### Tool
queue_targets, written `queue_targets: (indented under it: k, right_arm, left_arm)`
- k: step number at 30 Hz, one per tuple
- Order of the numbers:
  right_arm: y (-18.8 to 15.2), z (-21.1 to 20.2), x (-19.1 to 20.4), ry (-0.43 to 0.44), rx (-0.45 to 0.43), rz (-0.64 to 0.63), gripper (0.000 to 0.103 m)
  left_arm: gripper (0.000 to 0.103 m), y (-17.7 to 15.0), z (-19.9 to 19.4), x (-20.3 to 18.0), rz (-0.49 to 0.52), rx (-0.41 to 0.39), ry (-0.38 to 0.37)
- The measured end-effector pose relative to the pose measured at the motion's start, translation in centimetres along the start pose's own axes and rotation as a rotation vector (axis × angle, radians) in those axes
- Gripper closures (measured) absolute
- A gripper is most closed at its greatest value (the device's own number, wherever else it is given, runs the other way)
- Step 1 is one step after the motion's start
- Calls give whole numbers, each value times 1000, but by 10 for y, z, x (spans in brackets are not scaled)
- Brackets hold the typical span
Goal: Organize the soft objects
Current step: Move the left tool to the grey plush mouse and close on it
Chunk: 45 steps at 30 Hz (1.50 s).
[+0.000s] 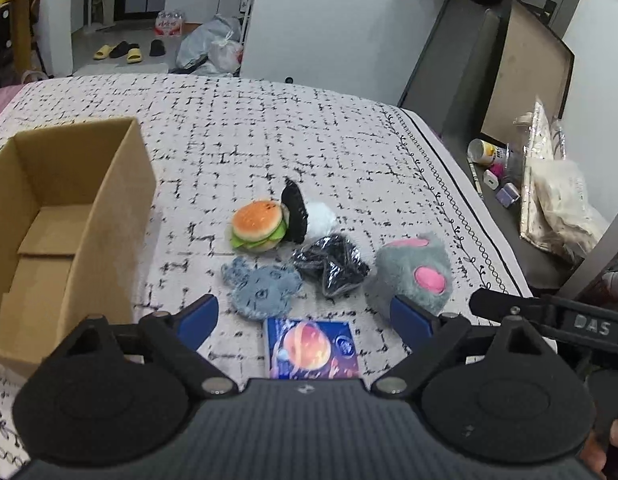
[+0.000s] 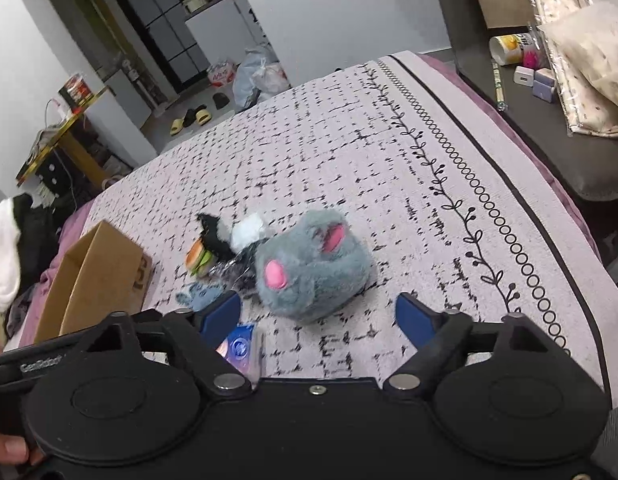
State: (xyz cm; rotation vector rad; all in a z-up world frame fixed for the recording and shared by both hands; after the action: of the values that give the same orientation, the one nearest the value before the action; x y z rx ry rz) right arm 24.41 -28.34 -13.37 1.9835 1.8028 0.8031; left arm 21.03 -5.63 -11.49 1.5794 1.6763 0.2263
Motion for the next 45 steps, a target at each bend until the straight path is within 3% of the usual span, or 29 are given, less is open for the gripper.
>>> queue_targets:
  k: [7, 11, 14, 16, 20, 22, 27, 29, 34, 38, 40, 43, 45]
  right_arm:
    - [9, 21, -9, 4, -34, 28, 68]
    - [9, 39, -20, -20, -54, 87, 70]
    - [9, 49, -26, 9, -22, 138, 67]
    - [10, 53, -24, 5, -15, 128, 47]
    - [8, 57, -22, 30, 9, 133, 39]
    - [7, 59, -21, 38, 17, 127, 25]
    - [2, 67, -14, 92, 59, 118, 22]
    - [1, 68, -11, 112, 58, 104, 26]
    - [0, 70, -12, 196, 63, 120, 59]
    - [-1, 73, -11, 194, 71, 118, 70]
    - [-1, 72, -13, 198, 71, 126, 72]
    - [-2, 70, -12, 195, 62, 112, 76]
    - [-2, 70, -12, 187, 65, 107, 77]
  left_arm:
    - [15, 7, 13, 0, -4, 3, -13]
    - [15, 8, 19, -3, 6, 16, -19]
    - [15, 11, 24, -6, 26, 26, -19]
    - [15, 14, 27, -7, 32, 26, -19]
    - [20, 23, 31, -7, 32, 16, -31]
    - [22, 27, 33, -6, 30, 14, -32]
    - [26, 34, 40, -11, 35, 10, -56]
    - [26, 37, 44, -17, 64, 5, -67]
    - [28, 41, 61, -24, 55, 40, -107]
    - [30, 40, 76, -30, 58, 82, -142]
    - [39, 38, 86, -30, 47, 113, -143]
    - [62, 34, 97, -25, 4, 153, -134]
    - [67, 32, 97, -19, -41, 154, -160]
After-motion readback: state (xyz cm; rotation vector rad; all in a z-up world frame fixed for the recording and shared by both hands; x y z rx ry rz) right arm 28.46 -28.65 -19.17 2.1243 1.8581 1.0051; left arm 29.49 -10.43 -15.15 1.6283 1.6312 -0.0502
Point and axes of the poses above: each gripper's, at about its wrist camera, not at the fingertips, and z roughly the way its jaws point, x to its left, y to its top, the point moved 1 cm from there along z, roughly the way its jaws point, and after that the axes turned 15 degrees about -y, right-handed, at the moved point
